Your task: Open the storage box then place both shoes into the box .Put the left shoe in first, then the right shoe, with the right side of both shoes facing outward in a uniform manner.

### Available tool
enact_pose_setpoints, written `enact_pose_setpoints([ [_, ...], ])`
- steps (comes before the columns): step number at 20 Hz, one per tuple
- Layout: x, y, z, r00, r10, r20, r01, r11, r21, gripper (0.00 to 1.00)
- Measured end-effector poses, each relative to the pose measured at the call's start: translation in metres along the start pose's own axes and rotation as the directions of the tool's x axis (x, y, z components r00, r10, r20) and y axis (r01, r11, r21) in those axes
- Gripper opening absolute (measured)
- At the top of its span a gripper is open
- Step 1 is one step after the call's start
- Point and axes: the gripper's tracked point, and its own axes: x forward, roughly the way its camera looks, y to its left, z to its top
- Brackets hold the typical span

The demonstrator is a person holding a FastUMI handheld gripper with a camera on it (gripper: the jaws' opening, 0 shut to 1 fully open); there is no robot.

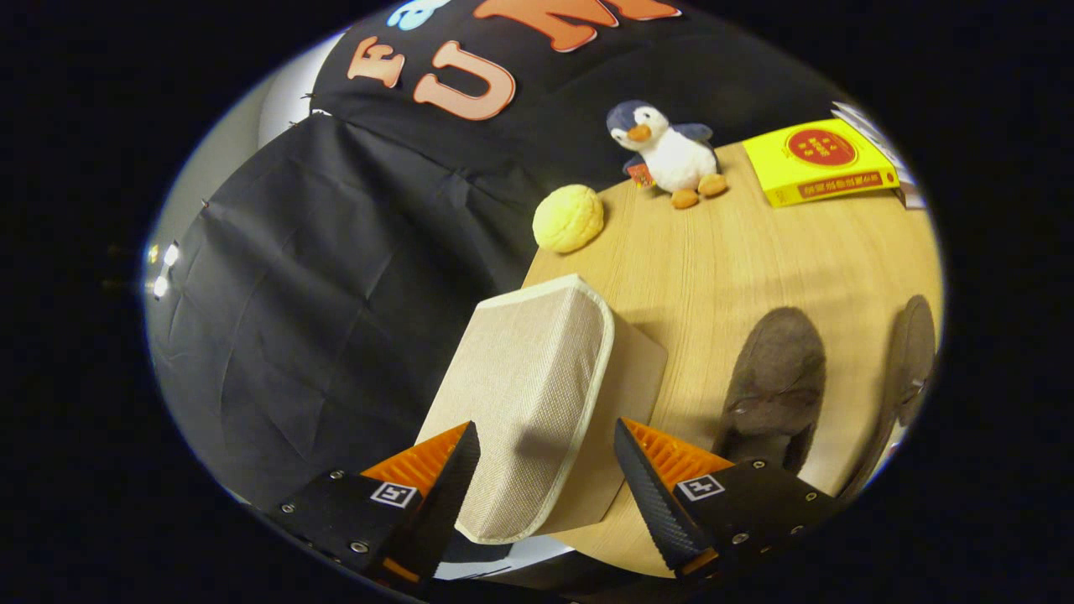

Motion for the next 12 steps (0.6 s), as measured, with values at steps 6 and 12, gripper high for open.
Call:
enact_pose_setpoints([
  [6, 0.026, 0.000, -0.018, 0.998, 0.047, -0.050, -0.044, 0.996, 0.074, 0.97],
  [12, 0.025, 0.015, -0.017, 0.989, 0.140, -0.044, -0.127, 0.969, 0.211, 0.90],
])
